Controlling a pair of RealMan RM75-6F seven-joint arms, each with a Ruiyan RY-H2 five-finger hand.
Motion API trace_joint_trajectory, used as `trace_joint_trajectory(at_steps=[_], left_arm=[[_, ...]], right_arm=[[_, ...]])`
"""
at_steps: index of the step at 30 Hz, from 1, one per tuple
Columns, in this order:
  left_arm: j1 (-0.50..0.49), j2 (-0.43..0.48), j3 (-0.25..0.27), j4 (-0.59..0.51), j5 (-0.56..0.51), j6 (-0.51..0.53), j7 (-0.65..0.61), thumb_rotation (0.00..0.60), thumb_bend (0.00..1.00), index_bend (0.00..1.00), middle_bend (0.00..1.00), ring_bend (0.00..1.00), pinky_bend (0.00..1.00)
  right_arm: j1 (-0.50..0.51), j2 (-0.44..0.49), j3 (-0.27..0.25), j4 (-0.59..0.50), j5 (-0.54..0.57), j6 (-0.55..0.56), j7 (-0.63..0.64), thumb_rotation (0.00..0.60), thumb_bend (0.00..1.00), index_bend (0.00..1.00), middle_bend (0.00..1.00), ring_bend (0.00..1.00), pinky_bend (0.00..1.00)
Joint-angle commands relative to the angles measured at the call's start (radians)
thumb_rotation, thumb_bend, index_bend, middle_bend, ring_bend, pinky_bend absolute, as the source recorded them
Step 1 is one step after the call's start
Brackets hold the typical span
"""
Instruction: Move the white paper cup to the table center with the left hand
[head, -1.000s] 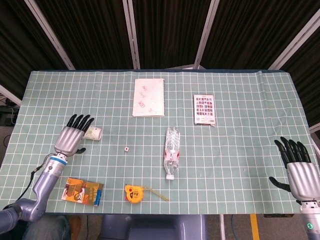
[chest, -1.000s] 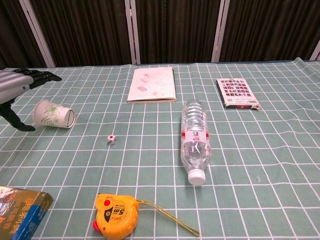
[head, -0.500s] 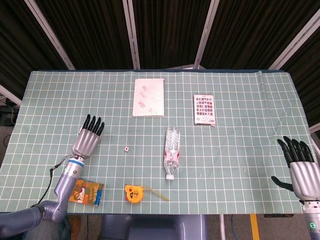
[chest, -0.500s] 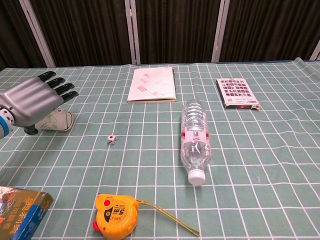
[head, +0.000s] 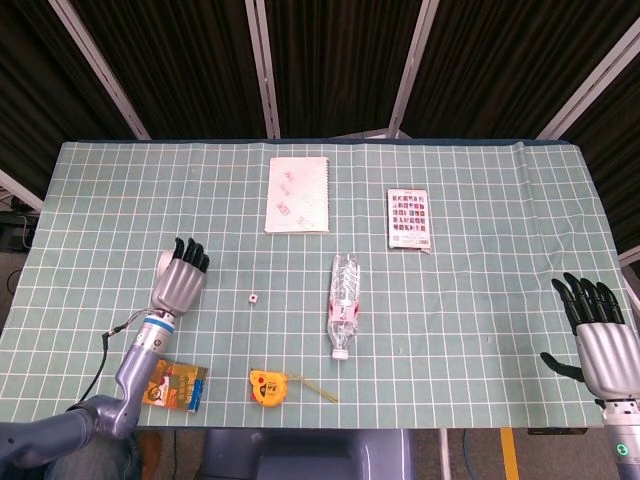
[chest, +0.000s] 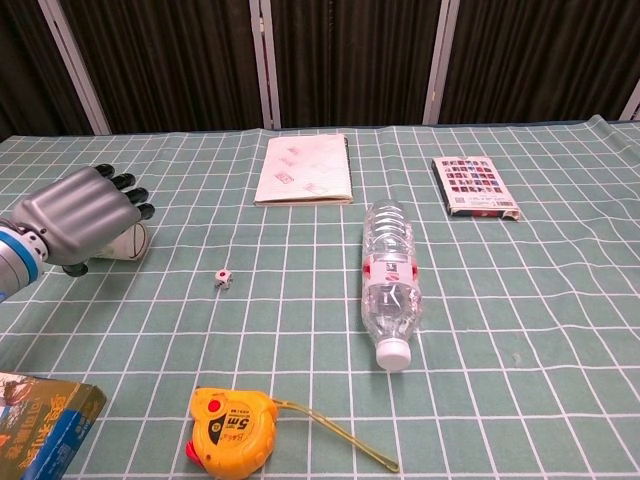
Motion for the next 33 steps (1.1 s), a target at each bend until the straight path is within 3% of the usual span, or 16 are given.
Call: trace_joint_trajectory(at_steps=[1, 5, 15, 17, 18, 21, 28, 33], left_arm=[[-0.005, -0.010, 0.009, 0.028, 0.024, -0.005, -0.036, 0.600, 0.00, 0.31, 0.22, 0.20, 0.27], [-0.005, -0.028, 0.018, 0.067, 0.057, 0.007, -0.072, 0.600, 0.00, 0.37, 0.29, 0.29, 0.36], [0.007, -0.026, -0.008, 0.068, 0.064, 0.034, -0.153, 0.600, 0.07, 0.40, 0.32, 0.32, 0.39], [0.018, -0.001, -0.050, 0.004, 0.061, 0.079, -0.250, 0.600, 0.08, 0.42, 0.34, 0.34, 0.40], [0.031, 0.041, -0.097, -0.086, 0.067, 0.129, -0.382, 0.600, 0.08, 0.43, 0.35, 0.34, 0.41], [0.048, 0.114, -0.144, -0.218, 0.057, 0.144, -0.545, 0.600, 0.08, 0.43, 0.35, 0.35, 0.41], [0.077, 0.219, -0.209, -0.432, -0.012, 0.083, -0.823, 0.600, 0.08, 0.44, 0.36, 0.35, 0.42], [0.098, 0.229, -0.233, -0.483, -0.033, 0.032, -1.093, 0.600, 0.08, 0.44, 0.35, 0.35, 0.42]], right_arm=[[0.000, 0.000, -0.001, 0.000, -0.001, 0.000, 0.000, 0.600, 0.00, 0.00, 0.00, 0.00, 0.00], [0.001, 0.001, -0.002, 0.000, -0.002, -0.001, 0.001, 0.600, 0.00, 0.00, 0.00, 0.00, 0.00], [0.000, 0.002, -0.003, 0.000, -0.004, 0.001, 0.004, 0.600, 0.00, 0.00, 0.00, 0.00, 0.00], [-0.001, 0.004, -0.003, -0.001, -0.006, 0.003, 0.008, 0.600, 0.00, 0.00, 0.00, 0.00, 0.00], [-0.002, 0.005, -0.003, -0.002, -0.006, 0.005, 0.011, 0.600, 0.00, 0.00, 0.00, 0.00, 0.00], [-0.001, 0.006, -0.004, -0.002, -0.008, 0.003, 0.014, 0.600, 0.00, 0.00, 0.00, 0.00, 0.00], [-0.001, 0.006, -0.005, -0.005, -0.010, 0.004, 0.014, 0.600, 0.00, 0.00, 0.00, 0.00, 0.00], [-0.001, 0.006, -0.005, -0.006, -0.009, 0.004, 0.013, 0.600, 0.00, 0.00, 0.00, 0.00, 0.00]])
